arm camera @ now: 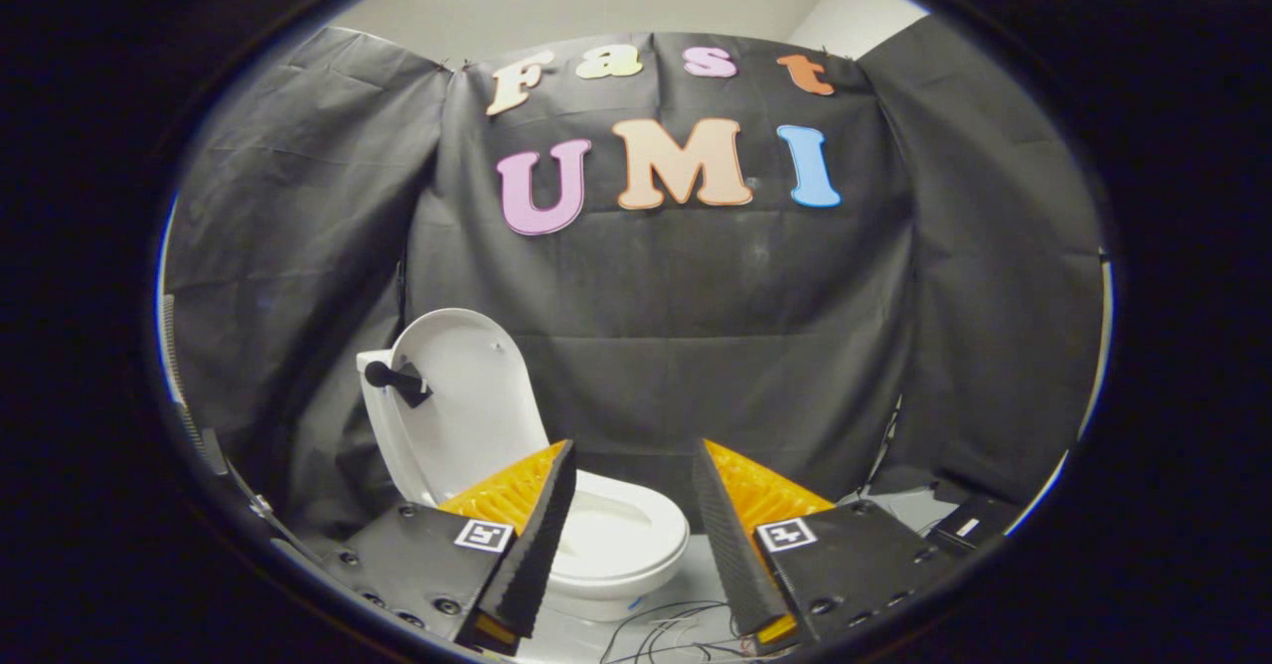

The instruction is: Open the toilet lid.

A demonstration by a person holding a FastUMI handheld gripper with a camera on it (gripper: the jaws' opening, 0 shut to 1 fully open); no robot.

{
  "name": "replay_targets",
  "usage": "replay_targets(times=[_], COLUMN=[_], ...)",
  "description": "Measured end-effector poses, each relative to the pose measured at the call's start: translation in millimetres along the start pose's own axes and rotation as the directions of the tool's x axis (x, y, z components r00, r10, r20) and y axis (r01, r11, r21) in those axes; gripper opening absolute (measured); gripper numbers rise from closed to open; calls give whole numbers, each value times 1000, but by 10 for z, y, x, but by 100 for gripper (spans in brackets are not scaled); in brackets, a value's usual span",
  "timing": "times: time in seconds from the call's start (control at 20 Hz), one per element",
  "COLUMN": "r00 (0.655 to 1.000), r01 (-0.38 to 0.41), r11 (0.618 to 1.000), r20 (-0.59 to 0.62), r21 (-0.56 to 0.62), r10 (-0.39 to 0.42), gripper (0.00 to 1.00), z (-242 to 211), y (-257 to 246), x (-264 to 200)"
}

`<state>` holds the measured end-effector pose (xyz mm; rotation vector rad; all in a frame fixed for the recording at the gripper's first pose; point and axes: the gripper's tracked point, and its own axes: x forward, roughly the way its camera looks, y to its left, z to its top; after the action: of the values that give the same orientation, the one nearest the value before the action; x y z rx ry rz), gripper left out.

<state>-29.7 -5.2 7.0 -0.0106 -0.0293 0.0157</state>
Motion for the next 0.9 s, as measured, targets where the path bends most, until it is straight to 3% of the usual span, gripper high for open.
replay_targets(times=[0.15, 0.9], r00=[1000, 1000], r01=[0, 4], r11=[1000, 1000], r20=[-4, -3], r21=[1, 1], r10=[0, -4], gripper=[100, 100], z=[17, 7], y=[2, 15], x=[34, 37])
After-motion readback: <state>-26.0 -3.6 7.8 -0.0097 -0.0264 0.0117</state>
